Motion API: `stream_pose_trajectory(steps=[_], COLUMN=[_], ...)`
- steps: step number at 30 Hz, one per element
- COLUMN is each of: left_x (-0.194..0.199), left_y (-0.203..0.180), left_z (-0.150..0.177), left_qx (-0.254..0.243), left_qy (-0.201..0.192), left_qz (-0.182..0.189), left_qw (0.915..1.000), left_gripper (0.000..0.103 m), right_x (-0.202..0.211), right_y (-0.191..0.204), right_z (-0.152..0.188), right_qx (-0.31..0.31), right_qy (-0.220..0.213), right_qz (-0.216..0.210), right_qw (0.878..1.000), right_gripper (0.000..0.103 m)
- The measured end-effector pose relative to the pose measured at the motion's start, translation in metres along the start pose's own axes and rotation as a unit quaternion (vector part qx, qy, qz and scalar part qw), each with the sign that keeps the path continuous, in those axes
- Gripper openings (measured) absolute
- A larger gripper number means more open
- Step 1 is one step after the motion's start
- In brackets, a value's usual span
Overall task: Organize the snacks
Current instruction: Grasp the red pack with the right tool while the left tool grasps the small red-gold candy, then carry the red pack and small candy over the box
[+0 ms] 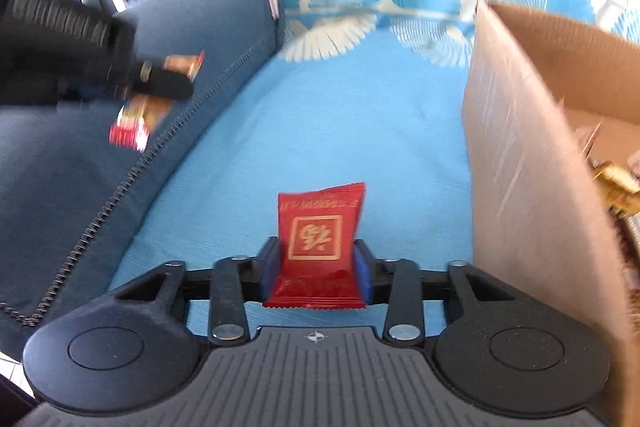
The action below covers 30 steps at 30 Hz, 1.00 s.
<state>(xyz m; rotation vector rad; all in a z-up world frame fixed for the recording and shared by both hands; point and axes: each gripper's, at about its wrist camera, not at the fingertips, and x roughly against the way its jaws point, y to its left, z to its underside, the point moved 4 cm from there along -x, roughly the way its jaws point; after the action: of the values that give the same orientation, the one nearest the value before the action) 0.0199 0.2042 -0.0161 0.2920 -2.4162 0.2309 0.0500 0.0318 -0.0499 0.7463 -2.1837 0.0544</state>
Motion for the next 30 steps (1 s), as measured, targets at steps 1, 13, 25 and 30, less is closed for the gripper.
stream_pose_trajectory(steps=[1,13,25,30], left_x=[0.002,-0.015,-0.023,-0.016], left_y=[0.002,0.026,0.029,0.023], left_z=[-0.002,0.003,0.003,0.0], left_qx=[-0.002,0.037,0.048,0.047], left_qy=[-0.005,0.051,0.055,0.044], left_qz=[-0.01,-0.022,-0.007,-0.006], left_qw=[0.9999,0.9978,0.9973,0.9979], left_gripper=[0.018,0.018,0.019,0.019], right_x=[0.006,-0.006,-0.035,-0.015], right_y=[0.0,0.005,0.021,0.02], right_z=[-0.002,0.004,0.016,0.003], right_qx=[0.001,0.043,0.093,0.089], right_qy=[-0.009,0.05,0.071,0.022], right_qz=[-0.002,0.011,0.014,0.013], right_qw=[1.0,0.998,0.993,0.996], right_gripper=[0.016,0.066,0.045,0.043])
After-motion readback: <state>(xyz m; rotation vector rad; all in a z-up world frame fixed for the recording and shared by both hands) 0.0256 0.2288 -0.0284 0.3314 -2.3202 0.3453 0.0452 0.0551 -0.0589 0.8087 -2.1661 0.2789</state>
